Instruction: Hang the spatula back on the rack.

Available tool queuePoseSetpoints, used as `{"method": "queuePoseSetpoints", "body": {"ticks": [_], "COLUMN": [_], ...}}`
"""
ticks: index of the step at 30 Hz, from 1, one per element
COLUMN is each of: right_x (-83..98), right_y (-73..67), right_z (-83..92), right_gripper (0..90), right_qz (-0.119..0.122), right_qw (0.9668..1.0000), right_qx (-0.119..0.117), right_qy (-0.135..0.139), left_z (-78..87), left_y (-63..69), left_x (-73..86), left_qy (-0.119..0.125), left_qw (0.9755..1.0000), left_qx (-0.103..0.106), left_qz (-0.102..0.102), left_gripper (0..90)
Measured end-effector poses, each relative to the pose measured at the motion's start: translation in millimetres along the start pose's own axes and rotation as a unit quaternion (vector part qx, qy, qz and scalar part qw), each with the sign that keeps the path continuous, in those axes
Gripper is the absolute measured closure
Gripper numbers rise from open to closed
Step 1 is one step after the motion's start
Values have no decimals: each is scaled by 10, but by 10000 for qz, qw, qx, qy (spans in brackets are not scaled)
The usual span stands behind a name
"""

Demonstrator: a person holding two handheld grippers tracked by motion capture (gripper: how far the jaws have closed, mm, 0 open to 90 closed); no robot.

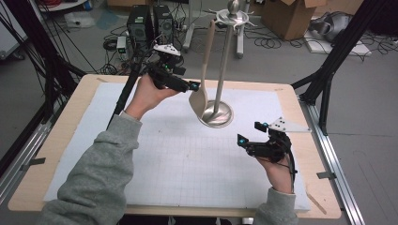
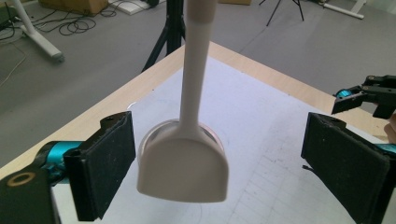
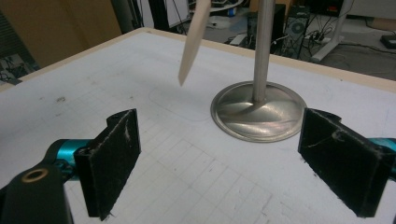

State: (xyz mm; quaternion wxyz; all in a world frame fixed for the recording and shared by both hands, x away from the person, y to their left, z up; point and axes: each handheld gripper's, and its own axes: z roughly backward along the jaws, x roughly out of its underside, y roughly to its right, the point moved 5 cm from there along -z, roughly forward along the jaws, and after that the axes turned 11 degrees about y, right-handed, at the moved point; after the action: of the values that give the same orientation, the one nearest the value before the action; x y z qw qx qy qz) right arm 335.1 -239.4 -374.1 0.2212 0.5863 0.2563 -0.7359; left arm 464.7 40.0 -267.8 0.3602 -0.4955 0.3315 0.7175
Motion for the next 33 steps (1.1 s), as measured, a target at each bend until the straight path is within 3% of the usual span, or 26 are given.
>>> {"method": "queuePoseSetpoints", "body": {"ticks": [2,3,11,20,27,29,33], "right_x": [1,2,-16,-2,31,40,48], "right_y": [-6,-11,-45,-39,-63,-77,-97], "right_z": [-3,-6,-14,-46,-111,-117,-103], "right_gripper": [122,122,122,123,123,123,122], "right_qz": [2,-9,28,56,72,75,98], "right_qw": [10000,10000,10000,10000,9998,9997,9996], "right_qx": [2,5,-36,-9,-17,-22,-7], "right_qy": [-20,-28,-13,-68,-200,-226,-251], "left_z": [47,69,335,703,980,1053,1202], "left_y": [9,11,14,-75,-86,-99,-116], "left_x": [23,39,191,385,534,580,681], "left_qy": [-6,-39,71,235,413,385,522], "left_qw": [9997,9998,9999,9990,9976,9967,9956], "left_qx": [202,180,-81,-339,-530,-705,-759], "left_qz": [149,124,49,171,154,87,172], "left_gripper": [104,104,104,104,104,104,104]}}
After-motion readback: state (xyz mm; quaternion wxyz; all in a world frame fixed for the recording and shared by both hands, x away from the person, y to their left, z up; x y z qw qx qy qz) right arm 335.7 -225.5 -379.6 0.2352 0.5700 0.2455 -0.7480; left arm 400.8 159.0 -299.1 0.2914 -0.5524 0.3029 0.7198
